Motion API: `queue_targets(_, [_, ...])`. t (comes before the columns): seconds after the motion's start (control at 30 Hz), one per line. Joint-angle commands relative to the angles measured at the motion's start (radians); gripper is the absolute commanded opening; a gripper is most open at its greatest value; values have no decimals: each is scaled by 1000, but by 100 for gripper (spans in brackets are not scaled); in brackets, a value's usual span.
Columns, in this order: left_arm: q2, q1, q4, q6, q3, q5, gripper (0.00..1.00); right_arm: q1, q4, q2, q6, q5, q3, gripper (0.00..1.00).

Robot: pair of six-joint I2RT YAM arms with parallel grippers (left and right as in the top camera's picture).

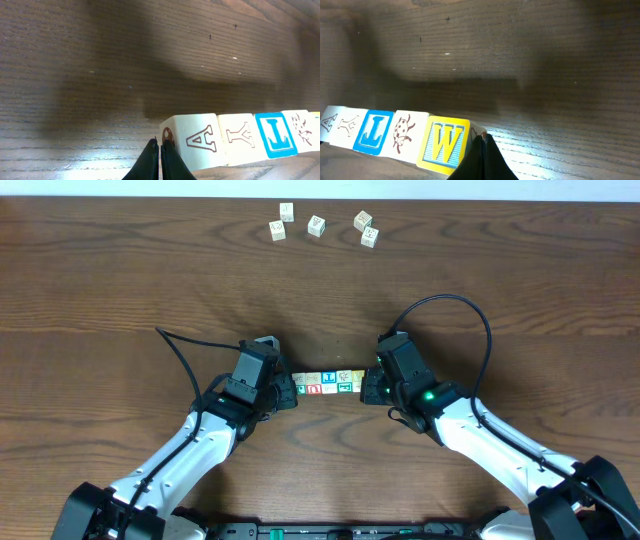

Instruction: Lift 5 blocks

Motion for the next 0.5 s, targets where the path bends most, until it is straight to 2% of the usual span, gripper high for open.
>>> queue_targets(0.0, [-5, -96, 64, -27, 27, 314, 7, 105, 66, 30, 25, -406, 42, 1])
queue_targets(0.47, [45, -134, 87, -46, 25, 310, 7, 107, 81, 36, 25, -409, 42, 1])
